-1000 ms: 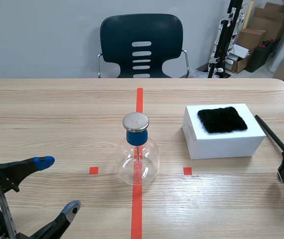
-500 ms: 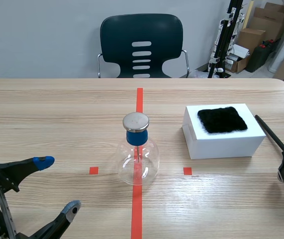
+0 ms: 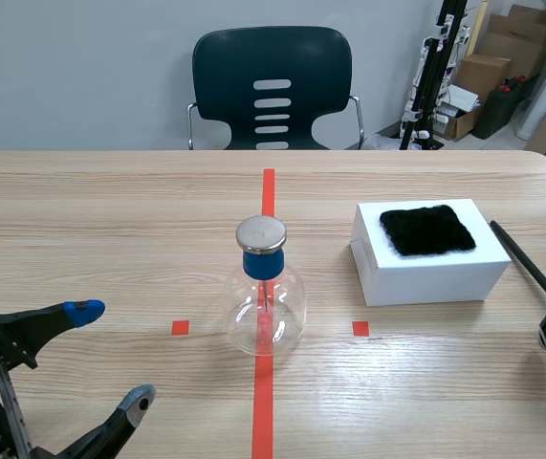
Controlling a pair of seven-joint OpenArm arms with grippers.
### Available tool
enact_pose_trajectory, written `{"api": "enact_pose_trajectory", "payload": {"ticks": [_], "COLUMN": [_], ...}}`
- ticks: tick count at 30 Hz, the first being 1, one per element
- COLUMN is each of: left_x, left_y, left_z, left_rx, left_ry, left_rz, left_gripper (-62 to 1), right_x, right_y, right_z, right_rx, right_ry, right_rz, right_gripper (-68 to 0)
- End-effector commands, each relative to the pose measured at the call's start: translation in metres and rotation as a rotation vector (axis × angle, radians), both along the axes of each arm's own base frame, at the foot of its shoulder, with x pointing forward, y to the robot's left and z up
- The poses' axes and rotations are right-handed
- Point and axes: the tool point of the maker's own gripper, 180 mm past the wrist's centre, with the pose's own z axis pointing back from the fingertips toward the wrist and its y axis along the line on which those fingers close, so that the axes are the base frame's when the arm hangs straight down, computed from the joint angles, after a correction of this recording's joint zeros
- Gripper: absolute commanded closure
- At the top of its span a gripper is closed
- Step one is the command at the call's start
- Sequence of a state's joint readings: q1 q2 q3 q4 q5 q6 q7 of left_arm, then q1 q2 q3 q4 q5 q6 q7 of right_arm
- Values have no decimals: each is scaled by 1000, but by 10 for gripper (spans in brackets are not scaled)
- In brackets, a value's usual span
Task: Do the electroscope experiment. pick up the black charging rod
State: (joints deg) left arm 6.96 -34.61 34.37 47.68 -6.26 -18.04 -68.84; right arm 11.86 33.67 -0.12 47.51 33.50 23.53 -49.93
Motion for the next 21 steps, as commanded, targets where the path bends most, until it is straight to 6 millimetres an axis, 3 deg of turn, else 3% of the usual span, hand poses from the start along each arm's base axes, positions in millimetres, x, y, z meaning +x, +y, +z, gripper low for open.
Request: {"api": "enact_pose_trajectory", "payload": {"ticks": [1,17,21], "left_x": [4,4,4], "left_y": [-1,-1,-1], "left_z": [10,10,10], "left_rx": [-23,-23,-23], "left_ry": [-30,-30,-30], "left_rz": [1,1,1], "left_gripper": [-623,-623,-623], "right_x": [14,18,18], "right_y": [-7,-6,-6], "right_z": [13,14,15], "right_rx": [-14,-13,-12], "right_ry": [-42,-65,-69], "right_rz": [0,0,0], "right_gripper": [-551,-361,-343]}}
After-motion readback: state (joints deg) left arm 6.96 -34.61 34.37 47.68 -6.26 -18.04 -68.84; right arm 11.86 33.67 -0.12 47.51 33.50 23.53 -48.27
